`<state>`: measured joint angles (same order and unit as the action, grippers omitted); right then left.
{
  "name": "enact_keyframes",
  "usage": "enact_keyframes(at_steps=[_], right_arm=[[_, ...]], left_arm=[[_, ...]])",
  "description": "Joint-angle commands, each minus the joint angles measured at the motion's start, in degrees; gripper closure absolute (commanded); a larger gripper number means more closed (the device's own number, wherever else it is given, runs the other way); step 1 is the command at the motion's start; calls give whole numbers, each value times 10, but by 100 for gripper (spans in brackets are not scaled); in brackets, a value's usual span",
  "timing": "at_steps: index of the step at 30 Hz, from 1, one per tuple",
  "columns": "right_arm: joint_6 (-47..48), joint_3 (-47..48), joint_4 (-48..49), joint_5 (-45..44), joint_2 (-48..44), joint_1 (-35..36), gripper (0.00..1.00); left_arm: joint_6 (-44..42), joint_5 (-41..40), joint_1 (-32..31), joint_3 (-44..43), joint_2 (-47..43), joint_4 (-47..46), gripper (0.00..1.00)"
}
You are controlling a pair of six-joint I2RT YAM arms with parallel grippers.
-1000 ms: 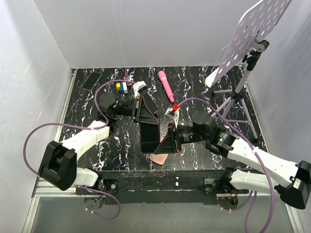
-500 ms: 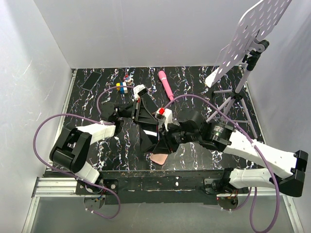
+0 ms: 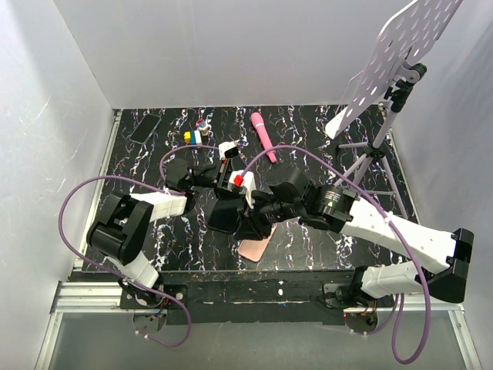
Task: Take the phone out of the phone case
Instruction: Remove the phone case from the phone.
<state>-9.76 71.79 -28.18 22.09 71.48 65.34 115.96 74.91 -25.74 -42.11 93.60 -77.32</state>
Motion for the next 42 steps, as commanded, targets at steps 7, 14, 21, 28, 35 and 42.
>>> enact_keyframes(at_steps=[7,14,21,28,35,42], right_arm=[[-4,-38,189,-119,-70,5,99],[-304,-186,267,8,-122,-94,54],[-432,-274,485,126,-141,-158,51],[-453,-260,561,154,-115,-157,51],[-451,-216,497,93,-63,-157,59],[-491,-235,560,83,-52,-163,99]], left_arm=[[31,-146,20,1,-41,-88,100],[-225,-180,58,-8,-140,170,100],[-378,-203,58,-43,-218,370,100],[-359,-214,58,-25,-241,362,100],[-311,-221,55,-10,-252,323,100],[-385,-190,55,-14,-292,465,66]])
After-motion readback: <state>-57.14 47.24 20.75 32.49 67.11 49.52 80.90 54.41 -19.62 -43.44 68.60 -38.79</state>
